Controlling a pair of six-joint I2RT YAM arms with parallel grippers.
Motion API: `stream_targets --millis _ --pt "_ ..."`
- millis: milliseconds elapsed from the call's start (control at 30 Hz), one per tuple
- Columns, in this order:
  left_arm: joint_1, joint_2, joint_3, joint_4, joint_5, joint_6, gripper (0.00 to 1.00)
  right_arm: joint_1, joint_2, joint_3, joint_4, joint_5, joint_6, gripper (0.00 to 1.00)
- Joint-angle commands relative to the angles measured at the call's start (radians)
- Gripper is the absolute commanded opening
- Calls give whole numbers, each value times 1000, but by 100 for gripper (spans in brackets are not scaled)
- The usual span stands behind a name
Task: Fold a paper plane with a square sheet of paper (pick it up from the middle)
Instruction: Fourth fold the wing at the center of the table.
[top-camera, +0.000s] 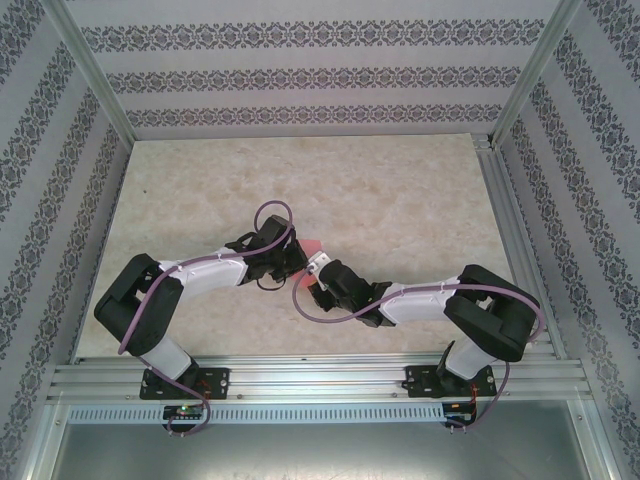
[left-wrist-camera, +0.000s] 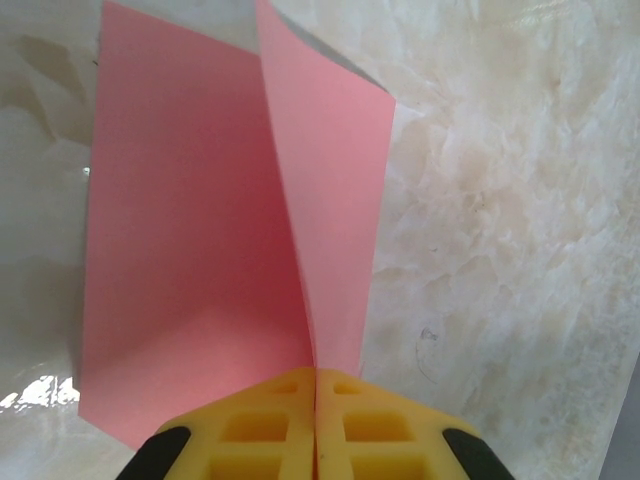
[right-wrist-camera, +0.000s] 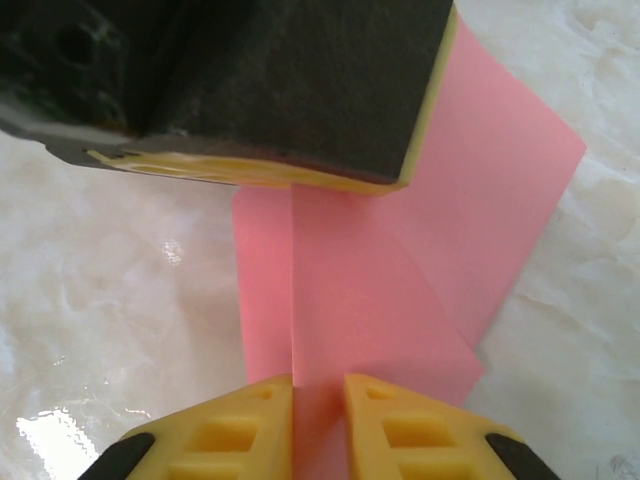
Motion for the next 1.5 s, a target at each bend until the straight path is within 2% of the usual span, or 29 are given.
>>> stream_targets --millis 0,133,200,333,367,433,500,600,667,833,967,1167,1467 --pt "8 1 23 -19 16 -6 12 2 -1 30 -11 -4 6 18" --pt "8 -6 23 -20 13 -3 20 2 4 30 -14 -16 16 13" --pt "8 -20 25 -28 8 3 41 1 2 29 -14 -25 27 13" --pt "8 -81 16 -47 -31 17 59 -21 -13 1 31 -97 82 12" --pt "7 -101 9 -46 -42 20 68 -32 -18 -10 51 -121 101 13" --pt "8 -150 -10 -37 -61 31 77 -66 -24 -40 104 -187 166 13" --pt "7 -192 -30 -26 -71 36 80 -100 -22 -65 168 -270 222 14" --pt "6 -227 -64 4 -66 43 79 -145 -12 -99 256 -352 306 15" --pt "6 -235 -84 27 -58 42 74 -175 3 -122 316 -402 356 16" --pt "5 -248 -135 89 -46 29 49 -236 60 -154 432 -518 460 17" --pt "3 -228 -132 87 -24 44 39 -262 102 -135 425 -568 493 17" --pt "1 -185 -127 115 2 42 34 -305 149 -131 473 -635 557 17" --pt "-9 -36 -57 194 91 31 29 -349 200 -138 507 -689 612 17"
